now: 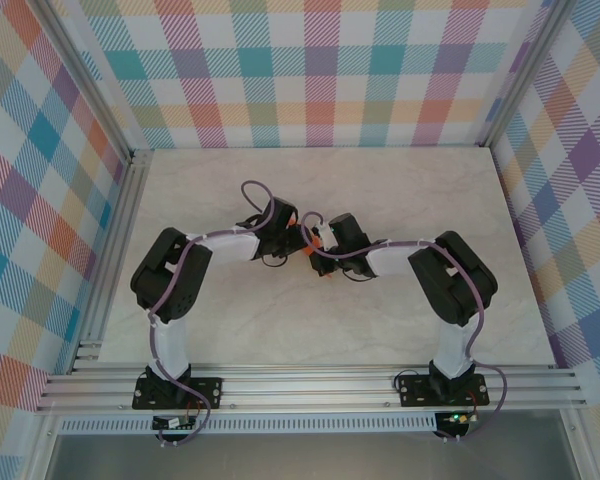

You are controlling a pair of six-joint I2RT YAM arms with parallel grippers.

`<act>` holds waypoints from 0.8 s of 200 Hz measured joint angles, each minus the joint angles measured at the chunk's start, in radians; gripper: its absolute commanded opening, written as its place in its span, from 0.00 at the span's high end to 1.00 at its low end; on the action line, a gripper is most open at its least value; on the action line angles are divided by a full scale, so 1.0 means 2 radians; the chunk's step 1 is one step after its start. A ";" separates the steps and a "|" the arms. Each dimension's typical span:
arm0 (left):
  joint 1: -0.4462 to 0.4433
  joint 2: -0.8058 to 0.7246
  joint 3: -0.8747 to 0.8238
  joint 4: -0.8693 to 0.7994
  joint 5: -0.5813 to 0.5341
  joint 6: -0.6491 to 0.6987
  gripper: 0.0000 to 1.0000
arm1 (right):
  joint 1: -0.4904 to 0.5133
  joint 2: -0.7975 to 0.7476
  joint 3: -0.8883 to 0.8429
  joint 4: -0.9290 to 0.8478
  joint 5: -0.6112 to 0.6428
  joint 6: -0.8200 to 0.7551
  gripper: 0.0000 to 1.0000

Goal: Fold a paper plane with a square sheet of paper (pick it up from the middle)
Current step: Fold the wing for the fifth time at the center of the table.

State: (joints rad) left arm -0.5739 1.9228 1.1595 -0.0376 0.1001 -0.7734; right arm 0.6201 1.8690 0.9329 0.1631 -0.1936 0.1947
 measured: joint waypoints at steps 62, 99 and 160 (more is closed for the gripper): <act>0.004 -0.104 -0.067 -0.003 -0.026 0.000 0.45 | 0.000 -0.025 0.008 -0.068 -0.047 0.039 0.97; 0.004 -0.148 -0.129 0.018 -0.029 0.000 0.44 | 0.000 -0.028 0.042 -0.109 -0.086 0.065 0.97; 0.004 -0.165 -0.183 0.062 -0.028 0.000 0.46 | 0.000 0.009 0.075 -0.118 -0.141 0.110 0.97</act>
State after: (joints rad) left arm -0.5663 1.5936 0.7933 0.0868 0.0433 -0.7727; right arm 0.6201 1.8866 1.0821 -0.0727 -0.4751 0.4152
